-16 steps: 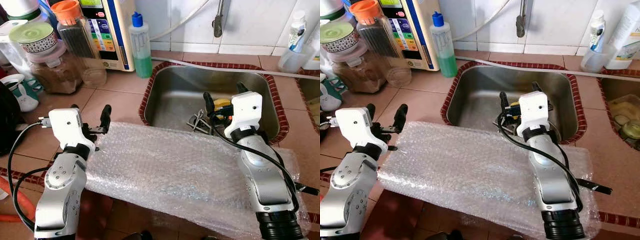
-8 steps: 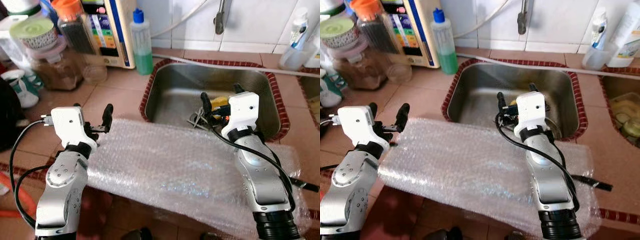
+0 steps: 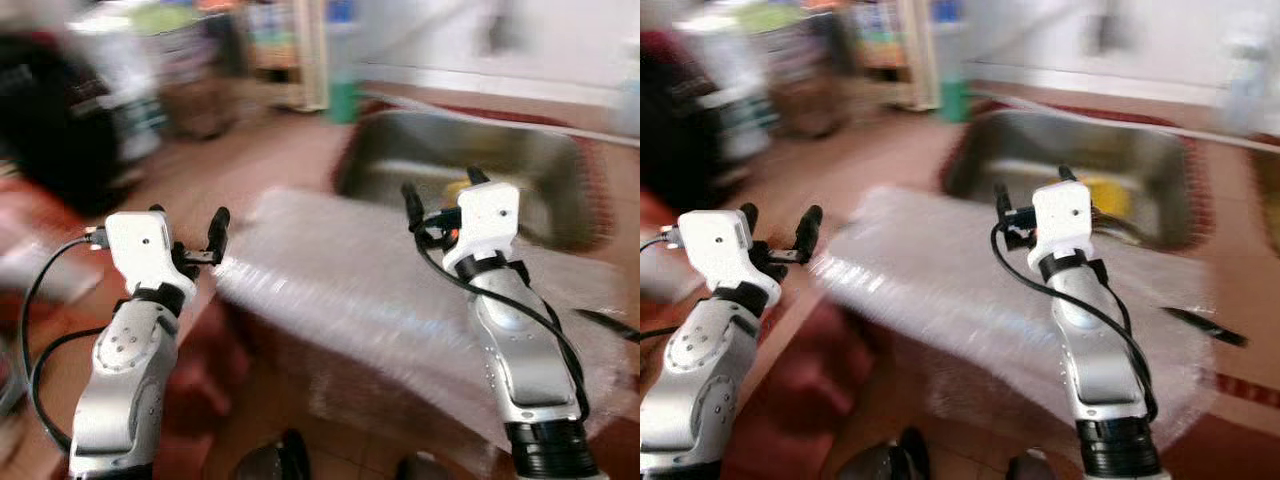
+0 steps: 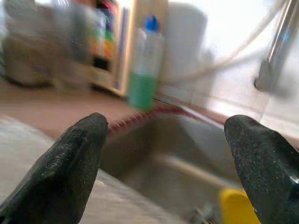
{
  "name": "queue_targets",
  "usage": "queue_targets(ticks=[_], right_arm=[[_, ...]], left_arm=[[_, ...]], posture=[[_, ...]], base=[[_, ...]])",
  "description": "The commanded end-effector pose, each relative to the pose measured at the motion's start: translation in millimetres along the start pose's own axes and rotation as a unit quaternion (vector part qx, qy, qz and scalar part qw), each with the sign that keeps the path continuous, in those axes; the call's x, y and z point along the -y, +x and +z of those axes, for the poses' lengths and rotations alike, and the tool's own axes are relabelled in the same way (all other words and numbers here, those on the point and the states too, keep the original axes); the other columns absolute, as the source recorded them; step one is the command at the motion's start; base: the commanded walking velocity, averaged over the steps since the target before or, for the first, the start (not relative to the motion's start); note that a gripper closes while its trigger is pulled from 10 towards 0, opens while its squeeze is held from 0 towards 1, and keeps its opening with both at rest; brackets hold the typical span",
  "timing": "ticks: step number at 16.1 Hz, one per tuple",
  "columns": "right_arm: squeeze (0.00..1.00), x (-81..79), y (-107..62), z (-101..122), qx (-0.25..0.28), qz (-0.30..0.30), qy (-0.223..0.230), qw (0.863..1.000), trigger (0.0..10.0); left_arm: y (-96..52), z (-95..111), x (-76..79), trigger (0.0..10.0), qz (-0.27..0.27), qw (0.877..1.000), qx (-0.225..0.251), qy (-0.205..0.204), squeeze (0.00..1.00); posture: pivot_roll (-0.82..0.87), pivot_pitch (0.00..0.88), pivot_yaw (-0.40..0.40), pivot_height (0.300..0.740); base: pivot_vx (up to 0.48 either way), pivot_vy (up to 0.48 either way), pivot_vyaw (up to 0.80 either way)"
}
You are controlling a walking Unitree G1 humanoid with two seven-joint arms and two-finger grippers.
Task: Kitchen organization
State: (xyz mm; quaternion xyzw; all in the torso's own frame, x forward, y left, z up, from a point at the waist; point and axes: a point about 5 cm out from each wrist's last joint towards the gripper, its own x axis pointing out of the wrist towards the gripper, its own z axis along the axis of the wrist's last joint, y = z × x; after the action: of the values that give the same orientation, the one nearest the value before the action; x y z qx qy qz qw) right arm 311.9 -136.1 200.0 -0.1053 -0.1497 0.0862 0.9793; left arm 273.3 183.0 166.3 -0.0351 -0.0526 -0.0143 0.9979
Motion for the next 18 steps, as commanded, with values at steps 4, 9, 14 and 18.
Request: queue_targets(ticks=[4,9,14,18], right_arm=[[0.00,1.6,-1.2,2.3,0.004,-0.002,-0.001,1.000,10.0],[0.00,0.5,0.0,1.6,0.002,-0.001,0.000,1.000,10.0],[0.00,-0.6,-1.2,-1.3,-0.002,0.001,0.001,1.000,10.0],[0.00,-1.1,-2.2,-4.2,-0.006,0.006,-0.004,1.000,10.0]], left_arm=[[4.5,7.8,5.9,10.0,-0.016,1.000,0.012,0.008,0.00],[3.1,7.4,4.9,10.0,-0.015,1.000,0.010,0.009,0.00],[1.8,-1.3,5.8,10.0,-0.015,1.000,0.001,0.018,0.00],[-0.7,-9.2,5.6,10.0,-0.009,1.000,0.002,0.014,0.00]], posture=[[-0.14,0.108,0.103,0.740],[-0.13,0.109,0.104,0.740],[-0.13,0.108,0.104,0.740],[-0.14,0.109,0.095,0.740]], base=[[-0.217,0.000,0.00],[-0.099,0.000,0.00],[0.000,0.000,0.00],[0.000,0.000,0.00]])
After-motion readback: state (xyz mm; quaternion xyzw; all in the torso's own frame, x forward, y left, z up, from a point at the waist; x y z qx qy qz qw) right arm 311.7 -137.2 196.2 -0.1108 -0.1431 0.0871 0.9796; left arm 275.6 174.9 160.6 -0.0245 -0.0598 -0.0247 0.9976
